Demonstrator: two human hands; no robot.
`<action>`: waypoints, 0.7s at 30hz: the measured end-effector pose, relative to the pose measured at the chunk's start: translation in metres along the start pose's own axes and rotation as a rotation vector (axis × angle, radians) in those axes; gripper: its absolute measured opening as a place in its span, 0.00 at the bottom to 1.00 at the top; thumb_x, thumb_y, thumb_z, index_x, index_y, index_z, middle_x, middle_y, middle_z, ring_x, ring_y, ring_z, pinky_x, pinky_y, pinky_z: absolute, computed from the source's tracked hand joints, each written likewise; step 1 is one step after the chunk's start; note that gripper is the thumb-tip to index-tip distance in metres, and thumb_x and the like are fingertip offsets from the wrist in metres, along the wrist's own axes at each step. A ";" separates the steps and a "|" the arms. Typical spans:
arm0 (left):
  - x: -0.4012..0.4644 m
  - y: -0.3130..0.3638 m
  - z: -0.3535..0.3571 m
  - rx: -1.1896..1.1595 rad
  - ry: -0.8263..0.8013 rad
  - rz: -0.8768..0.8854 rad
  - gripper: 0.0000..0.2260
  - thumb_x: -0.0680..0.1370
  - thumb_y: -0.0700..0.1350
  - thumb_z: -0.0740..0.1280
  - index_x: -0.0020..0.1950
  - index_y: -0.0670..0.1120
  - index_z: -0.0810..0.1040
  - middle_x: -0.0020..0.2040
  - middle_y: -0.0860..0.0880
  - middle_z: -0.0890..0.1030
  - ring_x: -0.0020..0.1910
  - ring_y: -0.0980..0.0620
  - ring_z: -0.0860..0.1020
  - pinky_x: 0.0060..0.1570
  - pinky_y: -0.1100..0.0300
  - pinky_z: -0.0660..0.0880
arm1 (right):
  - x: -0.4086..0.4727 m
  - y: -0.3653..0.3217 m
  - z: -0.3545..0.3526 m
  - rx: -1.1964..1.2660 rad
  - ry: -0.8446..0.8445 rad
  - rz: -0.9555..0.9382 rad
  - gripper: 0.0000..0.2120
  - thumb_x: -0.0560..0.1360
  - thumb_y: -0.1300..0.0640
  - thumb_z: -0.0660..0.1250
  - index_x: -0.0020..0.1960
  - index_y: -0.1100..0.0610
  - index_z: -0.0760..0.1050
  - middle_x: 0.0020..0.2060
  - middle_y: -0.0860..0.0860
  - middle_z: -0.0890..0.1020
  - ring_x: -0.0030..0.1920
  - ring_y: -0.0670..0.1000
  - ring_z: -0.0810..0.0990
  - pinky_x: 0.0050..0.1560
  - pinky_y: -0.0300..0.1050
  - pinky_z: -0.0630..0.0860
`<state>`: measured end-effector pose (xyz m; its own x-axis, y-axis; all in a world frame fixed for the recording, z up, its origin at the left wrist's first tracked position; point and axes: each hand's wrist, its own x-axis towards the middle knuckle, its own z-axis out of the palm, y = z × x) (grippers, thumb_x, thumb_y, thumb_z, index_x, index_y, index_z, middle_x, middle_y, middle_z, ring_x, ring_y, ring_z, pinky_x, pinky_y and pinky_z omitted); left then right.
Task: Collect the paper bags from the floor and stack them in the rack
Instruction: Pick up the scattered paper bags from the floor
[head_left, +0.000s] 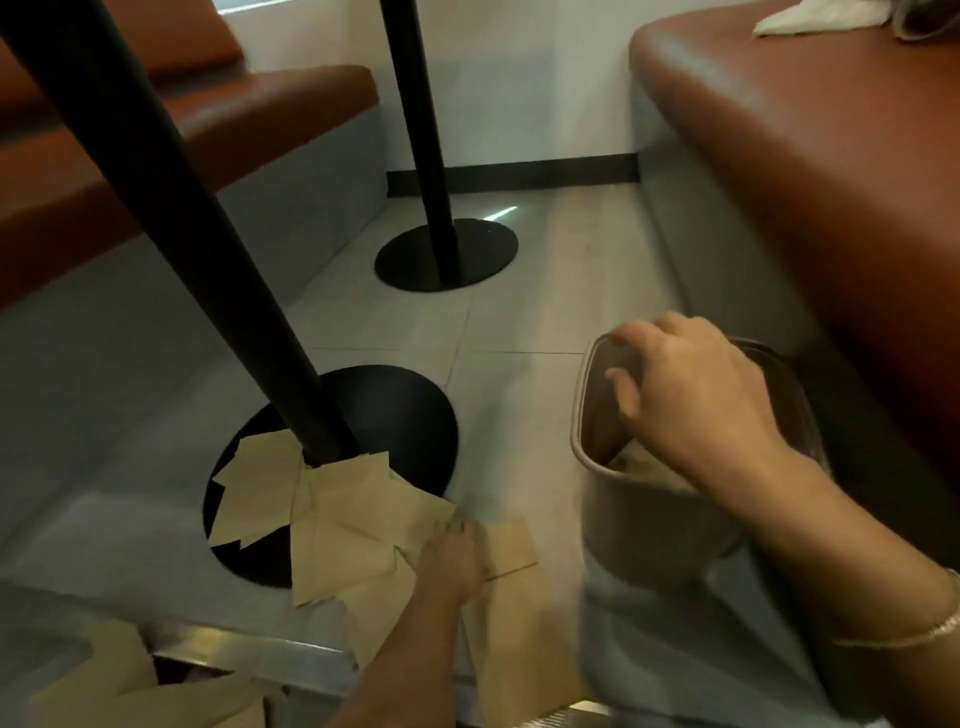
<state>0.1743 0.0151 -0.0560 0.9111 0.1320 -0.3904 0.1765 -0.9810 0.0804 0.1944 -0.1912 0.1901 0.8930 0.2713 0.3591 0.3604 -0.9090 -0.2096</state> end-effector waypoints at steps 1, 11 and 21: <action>0.007 0.000 0.004 0.010 -0.012 -0.004 0.24 0.79 0.47 0.60 0.73 0.44 0.58 0.73 0.44 0.61 0.69 0.44 0.62 0.64 0.55 0.64 | -0.006 -0.005 0.007 0.010 0.016 -0.063 0.14 0.77 0.53 0.62 0.62 0.53 0.74 0.54 0.53 0.78 0.54 0.55 0.75 0.49 0.48 0.74; 0.029 -0.021 0.049 0.007 0.009 -0.119 0.31 0.73 0.48 0.68 0.72 0.49 0.57 0.70 0.47 0.63 0.69 0.45 0.61 0.66 0.45 0.63 | -0.044 -0.048 0.088 -0.045 -0.229 -0.438 0.15 0.60 0.56 0.78 0.45 0.52 0.81 0.46 0.52 0.81 0.44 0.51 0.80 0.31 0.40 0.78; 0.021 -0.030 0.033 -0.017 0.215 -0.001 0.15 0.78 0.49 0.60 0.65 0.51 0.70 0.65 0.48 0.71 0.66 0.48 0.66 0.63 0.54 0.65 | -0.045 -0.046 0.153 -0.092 -0.549 -0.376 0.19 0.76 0.63 0.60 0.67 0.56 0.66 0.60 0.55 0.70 0.58 0.54 0.67 0.49 0.44 0.69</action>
<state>0.1762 0.0422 -0.0974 0.9692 0.1619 -0.1856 0.1819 -0.9786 0.0963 0.1787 -0.1132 0.0439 0.7277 0.6740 -0.1271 0.6708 -0.7380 -0.0732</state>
